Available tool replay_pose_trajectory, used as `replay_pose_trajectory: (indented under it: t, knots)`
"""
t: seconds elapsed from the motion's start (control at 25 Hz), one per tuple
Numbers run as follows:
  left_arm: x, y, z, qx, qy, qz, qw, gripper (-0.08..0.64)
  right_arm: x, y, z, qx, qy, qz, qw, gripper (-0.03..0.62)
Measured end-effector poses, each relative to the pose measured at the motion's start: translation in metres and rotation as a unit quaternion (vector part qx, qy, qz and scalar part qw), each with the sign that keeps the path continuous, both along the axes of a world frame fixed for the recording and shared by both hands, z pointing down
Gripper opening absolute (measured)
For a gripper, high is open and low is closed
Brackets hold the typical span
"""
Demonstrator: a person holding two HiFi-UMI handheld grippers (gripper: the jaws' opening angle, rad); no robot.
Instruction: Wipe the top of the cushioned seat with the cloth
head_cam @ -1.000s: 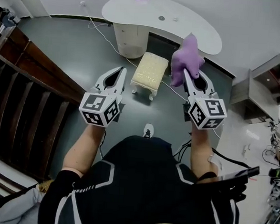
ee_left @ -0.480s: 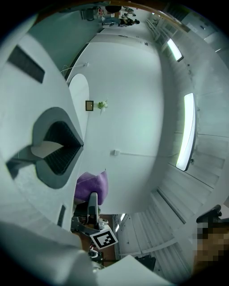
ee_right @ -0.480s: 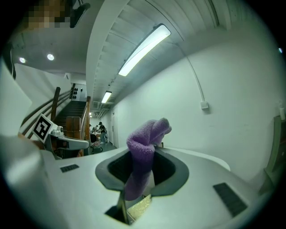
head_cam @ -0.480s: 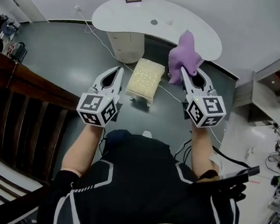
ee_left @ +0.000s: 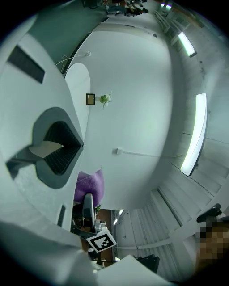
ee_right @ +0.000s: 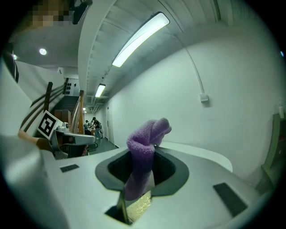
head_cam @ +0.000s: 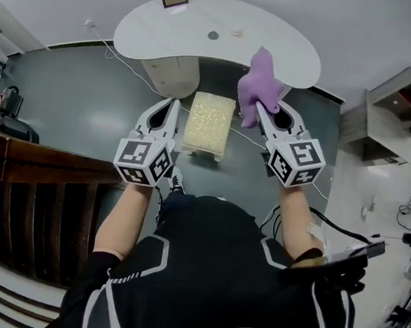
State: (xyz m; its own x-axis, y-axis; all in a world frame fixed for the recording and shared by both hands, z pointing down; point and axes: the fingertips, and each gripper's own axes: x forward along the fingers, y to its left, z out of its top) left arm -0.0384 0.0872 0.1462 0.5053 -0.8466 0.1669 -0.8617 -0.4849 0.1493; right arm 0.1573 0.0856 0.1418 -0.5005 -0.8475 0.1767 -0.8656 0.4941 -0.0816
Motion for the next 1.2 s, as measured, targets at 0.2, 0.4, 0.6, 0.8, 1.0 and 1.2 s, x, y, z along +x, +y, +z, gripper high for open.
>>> replay_pose_trajectory:
  t: [0.2,0.4,0.6,0.8,1.0,1.2]
  knots:
    - [-0.022,-0.046,0.011,-0.013,0.004,0.029,0.9995,0.003,-0.032,-0.028,0.012,-0.011,0.009,0.009,1.000,0.101]
    - [-0.035,-0.081,0.017,-0.020,-0.003,0.061,0.9979,0.003,-0.053,-0.055,0.022,-0.028,0.005,0.034,0.999,0.101]
    - [-0.058,-0.105,0.040,-0.031,-0.010,0.078,0.9964,0.003,-0.082,-0.070,0.052,-0.055,0.020,0.049,0.997,0.101]
    - [-0.076,-0.123,0.074,-0.056,-0.016,0.096,0.9936,0.003,-0.106,-0.083,0.091,-0.091,0.036,0.058,0.993,0.101]
    - [-0.081,-0.136,0.110,-0.088,-0.027,0.101,0.9906,0.003,-0.128,-0.088,0.126,-0.125,0.053,0.038,0.990,0.101]
    - [-0.069,-0.147,0.142,-0.111,-0.040,0.090,0.9890,0.003,-0.134,-0.097,0.157,-0.148,0.057,-0.005,0.987,0.101]
